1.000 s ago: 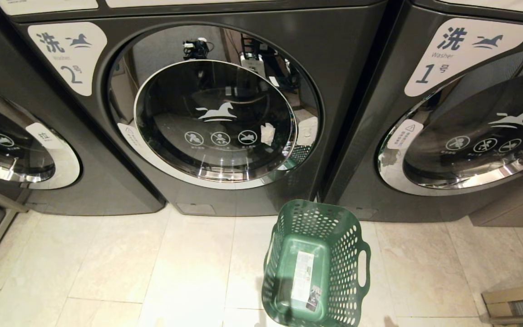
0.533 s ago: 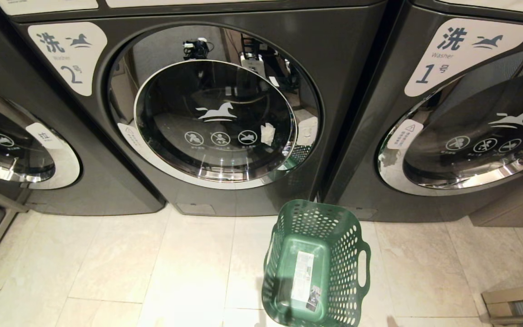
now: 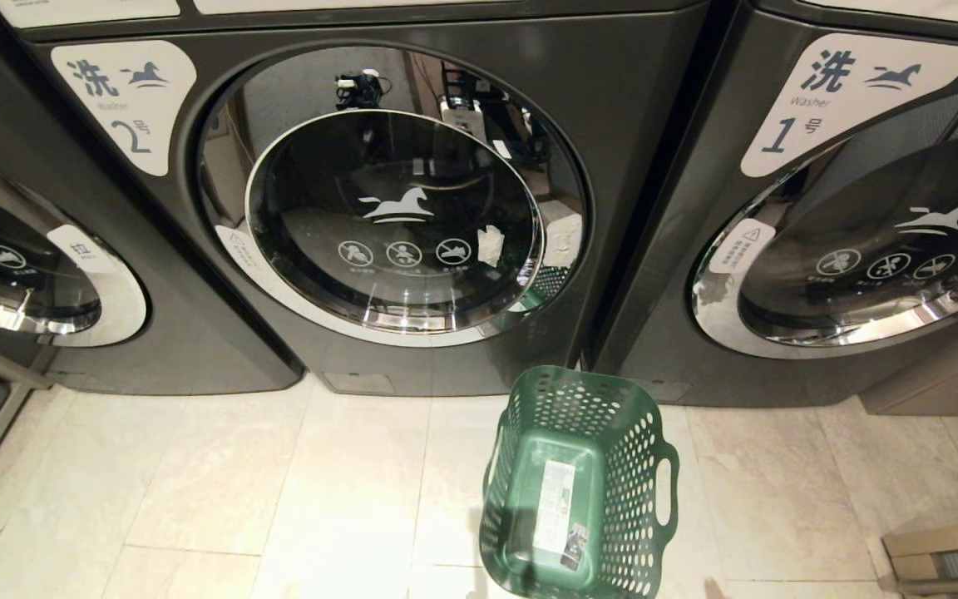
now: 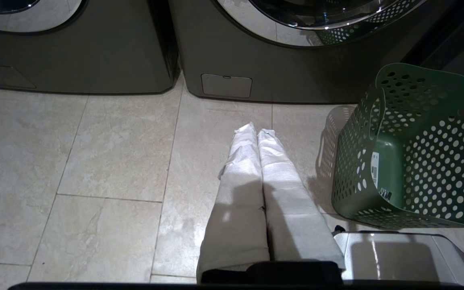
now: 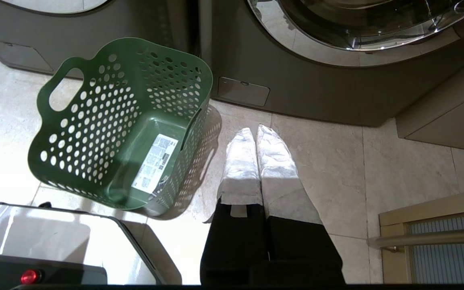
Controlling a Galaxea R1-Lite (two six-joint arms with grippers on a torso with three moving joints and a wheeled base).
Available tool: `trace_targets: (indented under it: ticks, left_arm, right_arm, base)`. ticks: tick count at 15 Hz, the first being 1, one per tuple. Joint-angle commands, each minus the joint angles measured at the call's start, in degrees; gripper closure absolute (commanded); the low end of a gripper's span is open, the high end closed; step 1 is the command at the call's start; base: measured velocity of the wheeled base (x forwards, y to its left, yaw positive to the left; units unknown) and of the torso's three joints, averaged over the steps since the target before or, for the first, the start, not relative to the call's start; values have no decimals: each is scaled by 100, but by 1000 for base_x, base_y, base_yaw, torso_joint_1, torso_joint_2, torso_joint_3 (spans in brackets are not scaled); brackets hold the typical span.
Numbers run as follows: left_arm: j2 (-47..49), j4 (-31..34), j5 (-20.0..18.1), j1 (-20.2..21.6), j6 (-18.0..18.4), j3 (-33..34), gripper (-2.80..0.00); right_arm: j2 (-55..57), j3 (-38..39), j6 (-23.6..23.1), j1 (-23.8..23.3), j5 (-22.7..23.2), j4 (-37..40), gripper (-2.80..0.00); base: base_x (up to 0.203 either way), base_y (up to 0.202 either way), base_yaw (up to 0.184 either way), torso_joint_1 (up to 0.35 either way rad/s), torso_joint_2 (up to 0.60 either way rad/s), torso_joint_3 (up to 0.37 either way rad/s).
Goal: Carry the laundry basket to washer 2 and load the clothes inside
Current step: Press the washing machine switch
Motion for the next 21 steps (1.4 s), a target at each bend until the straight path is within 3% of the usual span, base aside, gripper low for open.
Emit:
trace_targets:
  ticks: [1,11,13,15,17,21]
  left_arm:
    - [9,1,2,0,-1,9,0]
    - [9,-8,-2,0,-1,9,0]
    - [9,-187,-122,-1,173,-92,0]
    - [173,-218,-646,-6,187,-955,0]
    - [902,36,-1083,-25,100,-2270,0]
    - [3772,99,-1838,-81,-580,-4215,0]
  right_arm:
    - [20,0,-7,0,3,5,0]
    - [20,-35,-16,0,65,111,0]
    - [19,-35,-7,0,56,103,0]
    - [20,-35,2,0,57,111,0]
    - [20,-35,-7,0,71,111,0]
    - [20,-35,-16,0,65,102,0]
  base:
    - [0,0,0,0,0,0]
    - [0,0,0,0,0,0]
    - [0,0,0,0,0,0]
    - [0,0,0,0,0,0]
    - [0,0,0,0,0,0]
    - [0,0,0,0,0,0]
